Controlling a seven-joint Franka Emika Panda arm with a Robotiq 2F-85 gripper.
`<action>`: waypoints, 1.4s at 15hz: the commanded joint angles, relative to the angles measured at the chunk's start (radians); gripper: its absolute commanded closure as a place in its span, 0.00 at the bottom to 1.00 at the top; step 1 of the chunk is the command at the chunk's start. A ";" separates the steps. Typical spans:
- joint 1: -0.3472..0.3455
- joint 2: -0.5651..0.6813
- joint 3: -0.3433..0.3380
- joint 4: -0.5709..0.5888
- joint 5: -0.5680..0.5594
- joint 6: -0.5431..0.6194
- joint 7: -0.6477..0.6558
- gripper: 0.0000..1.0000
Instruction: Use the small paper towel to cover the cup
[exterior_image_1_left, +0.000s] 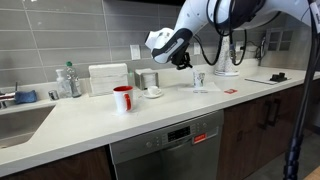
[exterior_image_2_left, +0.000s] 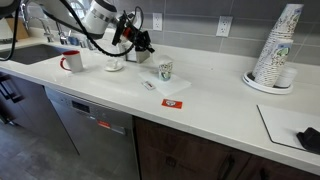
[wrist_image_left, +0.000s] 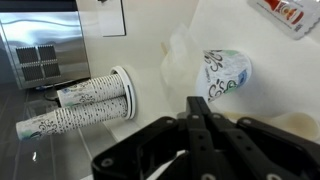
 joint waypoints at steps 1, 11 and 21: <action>-0.008 0.043 -0.001 0.076 0.037 -0.048 -0.044 1.00; -0.009 0.074 -0.010 0.135 0.059 -0.075 -0.064 1.00; -0.009 0.091 -0.014 0.175 0.073 -0.116 -0.075 0.44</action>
